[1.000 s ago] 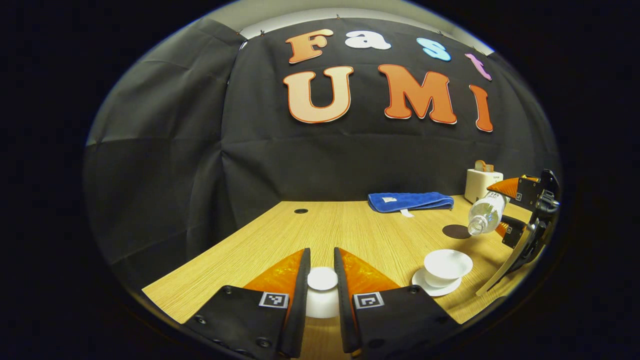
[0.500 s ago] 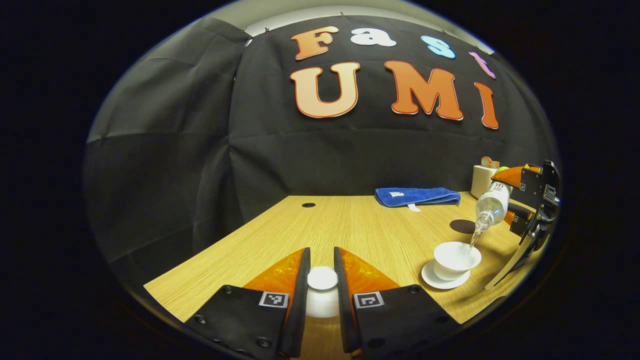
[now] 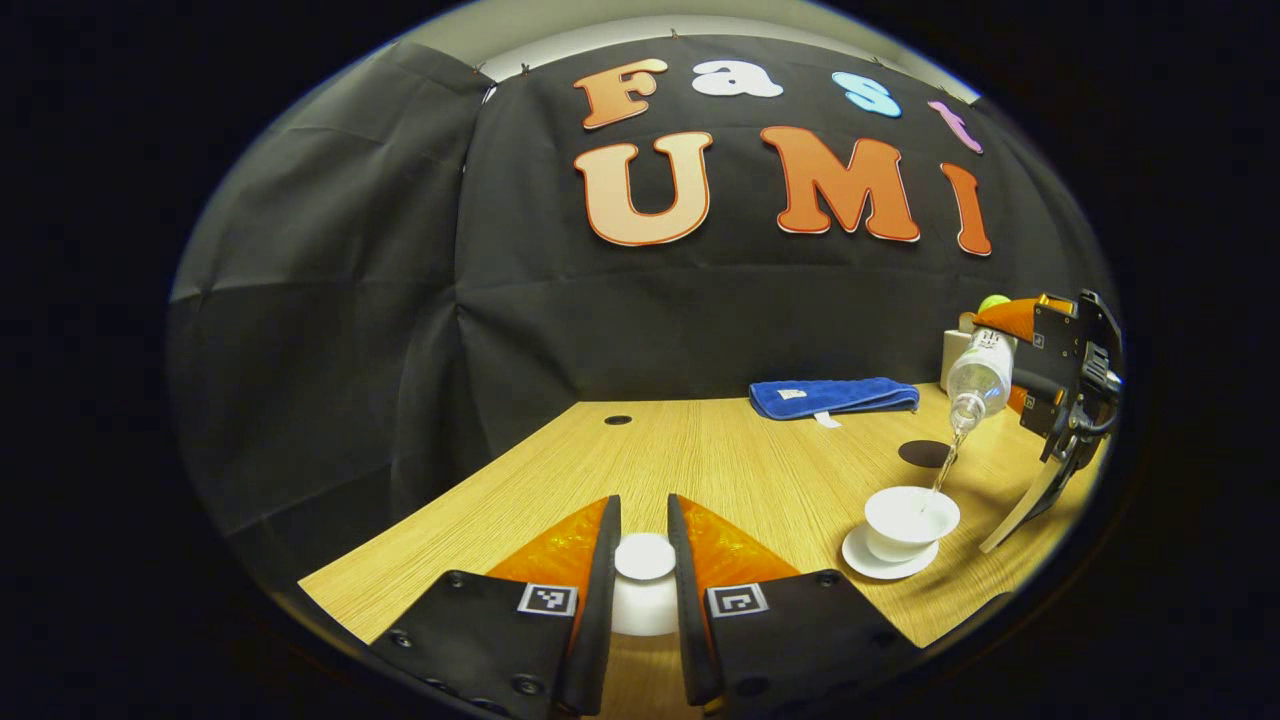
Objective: Open the teacup lid with one hand, grasp the water bottle and pour water into the teacup with the other hand; after pouring, place the water bottle on the coaster and then close the teacup lid.
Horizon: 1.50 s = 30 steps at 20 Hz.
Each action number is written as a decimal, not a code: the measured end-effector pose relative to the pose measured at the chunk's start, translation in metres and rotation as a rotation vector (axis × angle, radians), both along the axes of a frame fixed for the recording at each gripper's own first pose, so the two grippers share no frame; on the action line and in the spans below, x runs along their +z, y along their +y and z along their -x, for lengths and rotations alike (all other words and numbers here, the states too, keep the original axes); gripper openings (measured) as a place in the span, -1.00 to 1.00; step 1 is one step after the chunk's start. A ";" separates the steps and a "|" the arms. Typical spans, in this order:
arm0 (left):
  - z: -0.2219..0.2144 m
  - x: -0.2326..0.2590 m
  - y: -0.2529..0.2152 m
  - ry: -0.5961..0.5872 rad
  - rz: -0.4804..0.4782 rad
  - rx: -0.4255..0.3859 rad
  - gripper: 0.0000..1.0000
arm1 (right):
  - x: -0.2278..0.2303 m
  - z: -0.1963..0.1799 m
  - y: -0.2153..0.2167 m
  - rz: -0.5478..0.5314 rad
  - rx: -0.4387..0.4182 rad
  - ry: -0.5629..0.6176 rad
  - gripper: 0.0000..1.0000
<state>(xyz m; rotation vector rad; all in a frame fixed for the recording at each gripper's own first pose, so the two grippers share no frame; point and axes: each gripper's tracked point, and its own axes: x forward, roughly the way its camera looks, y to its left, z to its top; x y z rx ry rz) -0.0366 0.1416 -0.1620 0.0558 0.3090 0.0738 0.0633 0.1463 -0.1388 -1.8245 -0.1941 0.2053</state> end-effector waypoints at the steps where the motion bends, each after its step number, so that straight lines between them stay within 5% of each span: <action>1: 0.000 0.000 -0.001 0.000 -0.001 -0.001 -0.34 | 0.001 0.001 0.001 0.007 0.006 -0.010 0.16; 30: 0.002 -0.008 0.008 0.046 -0.025 0.015 -0.36 | -0.009 0.024 0.047 0.206 0.317 -0.179 0.16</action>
